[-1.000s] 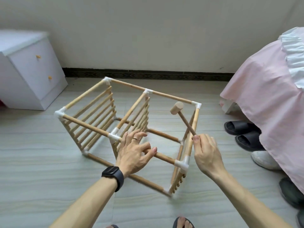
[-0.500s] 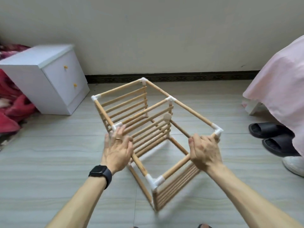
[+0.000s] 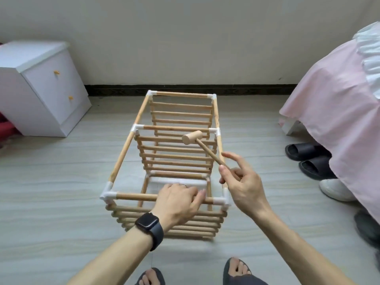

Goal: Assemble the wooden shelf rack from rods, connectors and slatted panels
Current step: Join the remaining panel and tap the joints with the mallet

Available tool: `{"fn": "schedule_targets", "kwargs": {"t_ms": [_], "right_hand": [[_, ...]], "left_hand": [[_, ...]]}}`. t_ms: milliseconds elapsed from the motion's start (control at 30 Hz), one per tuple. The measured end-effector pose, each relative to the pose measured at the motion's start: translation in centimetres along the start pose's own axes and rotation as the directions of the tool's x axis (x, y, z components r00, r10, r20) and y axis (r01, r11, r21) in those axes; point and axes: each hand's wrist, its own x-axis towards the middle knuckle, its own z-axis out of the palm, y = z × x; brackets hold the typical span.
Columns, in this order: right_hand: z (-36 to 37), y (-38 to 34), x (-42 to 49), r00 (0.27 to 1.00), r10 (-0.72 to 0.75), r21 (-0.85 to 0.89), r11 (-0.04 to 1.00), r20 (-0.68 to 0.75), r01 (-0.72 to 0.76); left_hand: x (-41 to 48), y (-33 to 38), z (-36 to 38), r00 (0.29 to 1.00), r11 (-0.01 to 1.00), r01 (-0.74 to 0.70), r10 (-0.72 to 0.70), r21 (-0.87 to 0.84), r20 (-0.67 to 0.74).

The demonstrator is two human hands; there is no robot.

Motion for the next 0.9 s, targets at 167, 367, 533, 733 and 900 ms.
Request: {"fn": "schedule_targets", "kwargs": {"t_ms": [167,367,533,733,900], "right_hand": [[-6.2,-1.4,-0.6,0.998,-0.040,0.208,0.977,-0.038,0.047],[-7.4,-2.7,1.5,0.962,-0.115,-0.054,0.993,-0.247,0.105],[-4.7,-4.2,3.2,0.987,0.063,0.422,0.906,-0.149,0.006],[1.1,-3.8,2.1,0.976,0.004,0.569,0.813,-0.220,0.124],[1.7,-4.2,2.3,0.987,0.006,0.587,0.804,-0.159,0.090]], "left_hand": [[0.1,-0.2,0.7,0.999,0.990,0.034,-0.030,0.134,-0.030],[1.5,-1.1,1.0,0.997,0.987,0.075,-0.071,0.140,-0.036],[1.7,-1.3,1.0,0.997,0.990,0.069,-0.063,0.126,-0.048],[1.6,-1.7,1.0,0.992,0.988,0.110,-0.102,0.109,-0.074],[1.7,-1.6,1.0,0.991,0.989,0.117,-0.109,0.093,-0.083]]}}
